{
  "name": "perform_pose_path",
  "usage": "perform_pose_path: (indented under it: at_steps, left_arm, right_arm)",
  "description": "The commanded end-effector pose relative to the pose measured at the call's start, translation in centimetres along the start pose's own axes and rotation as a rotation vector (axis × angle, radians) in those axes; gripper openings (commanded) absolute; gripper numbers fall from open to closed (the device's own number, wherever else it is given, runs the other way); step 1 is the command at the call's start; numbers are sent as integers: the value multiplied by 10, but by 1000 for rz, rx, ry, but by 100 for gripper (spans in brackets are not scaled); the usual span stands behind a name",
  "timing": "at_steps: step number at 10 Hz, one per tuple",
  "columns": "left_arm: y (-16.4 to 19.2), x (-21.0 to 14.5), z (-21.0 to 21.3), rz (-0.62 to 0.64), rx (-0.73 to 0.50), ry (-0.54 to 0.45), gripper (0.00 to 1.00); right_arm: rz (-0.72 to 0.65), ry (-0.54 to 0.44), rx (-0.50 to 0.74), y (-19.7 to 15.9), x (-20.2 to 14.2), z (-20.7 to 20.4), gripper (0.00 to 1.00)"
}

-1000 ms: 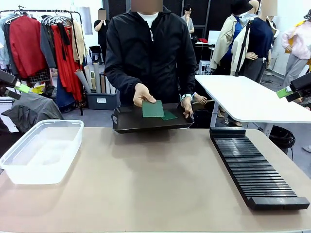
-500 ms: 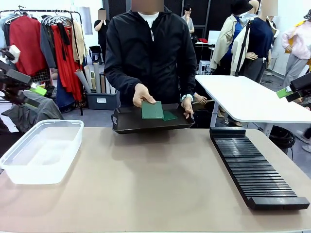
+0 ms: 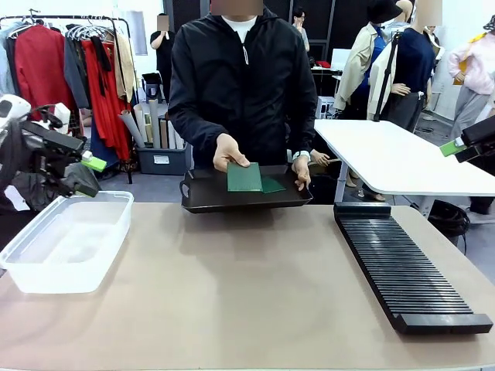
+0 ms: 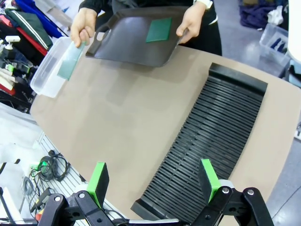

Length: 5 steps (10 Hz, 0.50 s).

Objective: Sort PCBs into racks and boxes based on the side picked up.
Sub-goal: Pick up the Blank PCB handed by the Human.

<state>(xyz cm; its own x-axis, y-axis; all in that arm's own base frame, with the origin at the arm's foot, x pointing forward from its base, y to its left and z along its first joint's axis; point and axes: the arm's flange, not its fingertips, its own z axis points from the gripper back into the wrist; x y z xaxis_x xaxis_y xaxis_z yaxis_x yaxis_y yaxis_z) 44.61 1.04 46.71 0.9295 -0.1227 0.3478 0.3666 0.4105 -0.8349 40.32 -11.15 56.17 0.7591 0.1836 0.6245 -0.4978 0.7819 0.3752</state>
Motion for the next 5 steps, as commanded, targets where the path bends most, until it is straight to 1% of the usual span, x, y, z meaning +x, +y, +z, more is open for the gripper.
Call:
perform_pose_path:
  at_steps: [1,2,4,5]
  left_arm:
    - [6,6,-14,51,-104,-92,100]
    - [11,5,-27,61,-130,-96,100]
    - [13,7,-52,42,-169,-103,100]
    - [10,11,-63,-5,-185,-117,100]
  right_arm:
    - [1,-2,2,1,0,1,100]
    - [1,-2,2,1,0,1,100]
    - [1,-2,2,1,0,1,100]
    - [1,-2,2,1,0,1,100]
